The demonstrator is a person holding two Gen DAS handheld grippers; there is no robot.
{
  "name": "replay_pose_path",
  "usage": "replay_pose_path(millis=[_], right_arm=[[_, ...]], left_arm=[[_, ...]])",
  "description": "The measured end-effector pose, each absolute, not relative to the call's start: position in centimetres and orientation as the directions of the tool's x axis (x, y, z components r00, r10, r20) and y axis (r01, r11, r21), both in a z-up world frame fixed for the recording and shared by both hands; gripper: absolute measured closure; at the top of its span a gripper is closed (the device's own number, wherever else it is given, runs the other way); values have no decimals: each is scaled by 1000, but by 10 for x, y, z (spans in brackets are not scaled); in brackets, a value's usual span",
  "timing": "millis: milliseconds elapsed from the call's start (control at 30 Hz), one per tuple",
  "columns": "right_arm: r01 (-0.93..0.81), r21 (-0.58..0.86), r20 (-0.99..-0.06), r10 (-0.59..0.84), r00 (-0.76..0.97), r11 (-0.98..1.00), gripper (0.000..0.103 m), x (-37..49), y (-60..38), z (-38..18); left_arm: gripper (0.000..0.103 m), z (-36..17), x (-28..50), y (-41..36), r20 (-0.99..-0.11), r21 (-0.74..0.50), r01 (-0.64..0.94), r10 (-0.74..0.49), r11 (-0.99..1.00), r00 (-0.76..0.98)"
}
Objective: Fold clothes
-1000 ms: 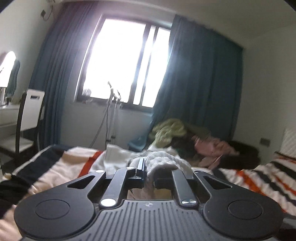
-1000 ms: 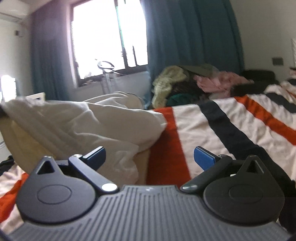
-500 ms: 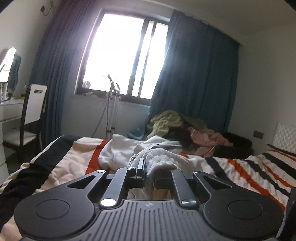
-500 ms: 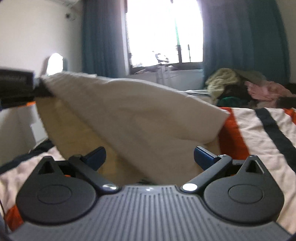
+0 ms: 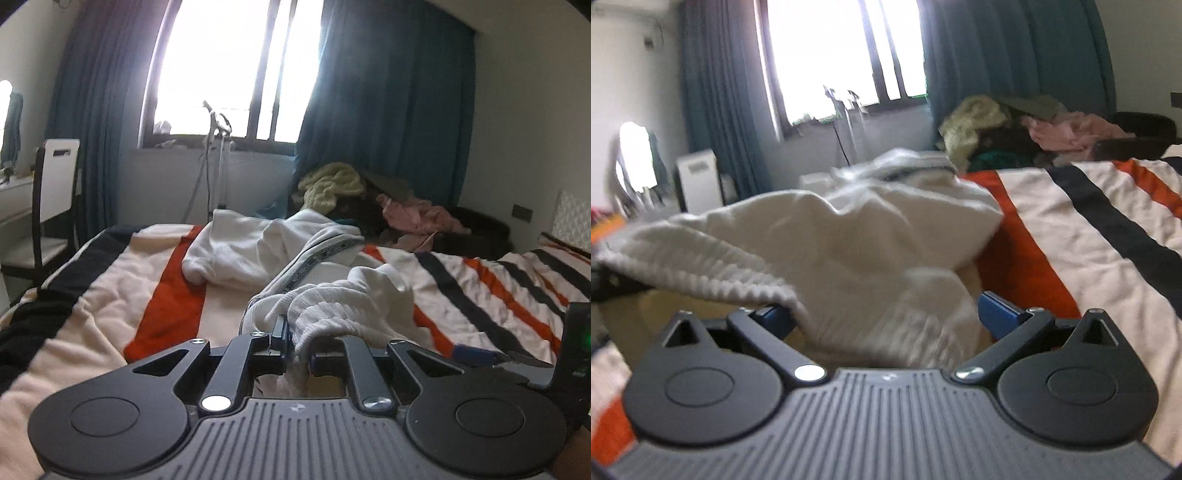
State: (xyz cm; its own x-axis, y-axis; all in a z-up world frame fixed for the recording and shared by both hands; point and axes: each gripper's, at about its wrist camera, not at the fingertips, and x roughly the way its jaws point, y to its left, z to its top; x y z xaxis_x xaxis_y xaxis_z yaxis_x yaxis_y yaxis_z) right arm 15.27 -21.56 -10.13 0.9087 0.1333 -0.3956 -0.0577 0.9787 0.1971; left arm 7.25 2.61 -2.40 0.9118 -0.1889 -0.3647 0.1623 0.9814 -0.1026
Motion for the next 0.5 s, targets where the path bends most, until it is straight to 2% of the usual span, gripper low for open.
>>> replay_pose_path(millis=[100,233,333,500], right_arm=[[-51,170,-441,122,889,984,0,154,-216,-101],[-52,153,-394,109,913,987,0,136,-221,-85],[-7,192,-365,78,928,981,0,123,-236,-75],[64,258,-318,23,948,964,0,103,-260,-58]], left_arm=[[93,-22,72,30,-340,-142,169,-208,975,917],[92,-12,58,32,-267,-168,204,-244,964,932],[92,-4,47,32,-202,-168,259,-290,951,935],[91,-4,33,10,-201,-77,316,-325,946,924]])
